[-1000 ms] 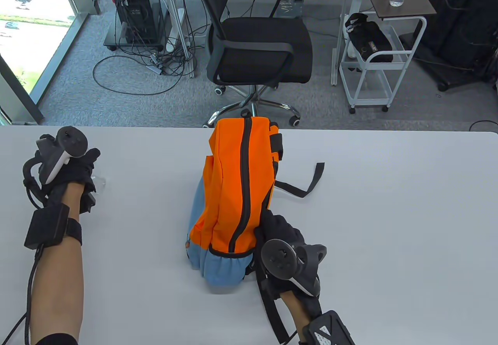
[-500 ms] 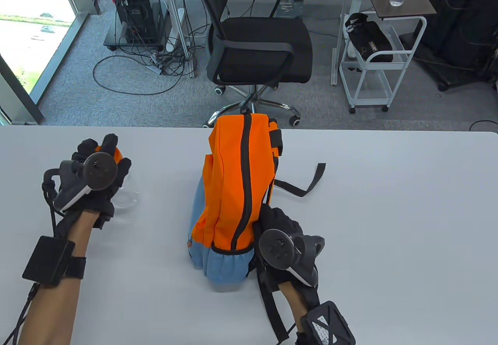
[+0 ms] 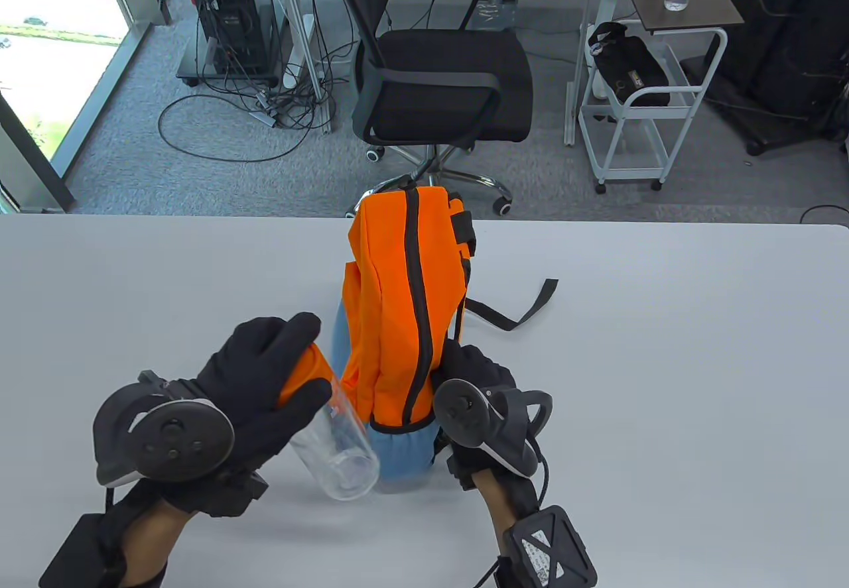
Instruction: Pack school bag
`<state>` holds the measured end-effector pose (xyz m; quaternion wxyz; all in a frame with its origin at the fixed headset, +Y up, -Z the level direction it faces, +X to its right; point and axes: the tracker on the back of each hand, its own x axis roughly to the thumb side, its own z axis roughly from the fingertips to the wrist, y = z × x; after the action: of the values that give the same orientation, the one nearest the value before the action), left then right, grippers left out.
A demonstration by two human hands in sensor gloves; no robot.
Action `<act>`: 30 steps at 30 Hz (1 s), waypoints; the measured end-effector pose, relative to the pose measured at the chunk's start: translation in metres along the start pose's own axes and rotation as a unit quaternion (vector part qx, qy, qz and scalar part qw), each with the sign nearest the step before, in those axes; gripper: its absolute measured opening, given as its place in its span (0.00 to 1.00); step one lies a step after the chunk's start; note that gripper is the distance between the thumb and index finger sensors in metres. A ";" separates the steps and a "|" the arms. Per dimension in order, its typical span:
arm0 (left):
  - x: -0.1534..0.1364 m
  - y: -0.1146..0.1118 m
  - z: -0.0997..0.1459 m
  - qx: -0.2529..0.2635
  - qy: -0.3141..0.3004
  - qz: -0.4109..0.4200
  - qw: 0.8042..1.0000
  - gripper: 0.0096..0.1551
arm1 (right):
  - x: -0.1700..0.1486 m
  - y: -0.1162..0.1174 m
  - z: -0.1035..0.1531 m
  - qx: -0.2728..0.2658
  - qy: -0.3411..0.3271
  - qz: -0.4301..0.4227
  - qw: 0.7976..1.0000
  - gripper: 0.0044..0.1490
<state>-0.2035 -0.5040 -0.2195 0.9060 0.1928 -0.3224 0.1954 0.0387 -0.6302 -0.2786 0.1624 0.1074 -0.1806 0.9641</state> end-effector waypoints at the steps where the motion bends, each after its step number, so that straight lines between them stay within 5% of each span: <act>1: 0.007 -0.006 -0.002 0.013 -0.008 -0.004 1.000 0.50 | 0.003 0.000 0.001 -0.002 -0.004 0.001 1.000 0.29; 9: 0.045 -0.040 -0.004 0.115 -0.092 -0.191 0.971 0.51 | 0.009 -0.010 0.002 -0.045 -0.030 -0.025 0.998 0.27; 15: 0.047 -0.043 -0.004 0.130 -0.103 -0.229 0.959 0.50 | 0.012 -0.008 0.005 -0.061 -0.038 -0.027 0.997 0.28; 19: 0.033 -0.037 -0.010 0.124 -0.059 -0.195 0.971 0.50 | 0.007 -0.007 0.005 -0.004 -0.018 -0.044 0.999 0.30; 22: 0.031 -0.035 -0.015 0.122 -0.041 -0.202 0.971 0.50 | 0.002 -0.017 0.015 0.034 0.067 -0.018 0.997 0.29; 24: 0.032 -0.035 -0.019 0.117 -0.040 -0.202 0.972 0.50 | 0.006 -0.025 0.027 0.021 0.023 -0.002 1.000 0.24; 26: 0.031 -0.036 -0.023 0.117 -0.036 -0.200 0.972 0.50 | 0.015 -0.015 0.036 0.110 -0.045 -0.035 0.992 0.25; 28: 0.031 -0.038 -0.028 0.119 -0.029 -0.197 0.973 0.50 | 0.013 0.012 0.037 0.198 -0.002 -0.073 0.977 0.44; 30: 0.031 -0.040 -0.031 0.115 -0.025 -0.202 0.972 0.50 | 0.007 0.027 0.033 0.237 0.004 -0.109 0.965 0.49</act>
<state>-0.1461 -0.5162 -0.2307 0.8900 0.3620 -0.2743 0.0392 0.0280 -0.6650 -0.2547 0.2371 0.1585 0.0663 0.9562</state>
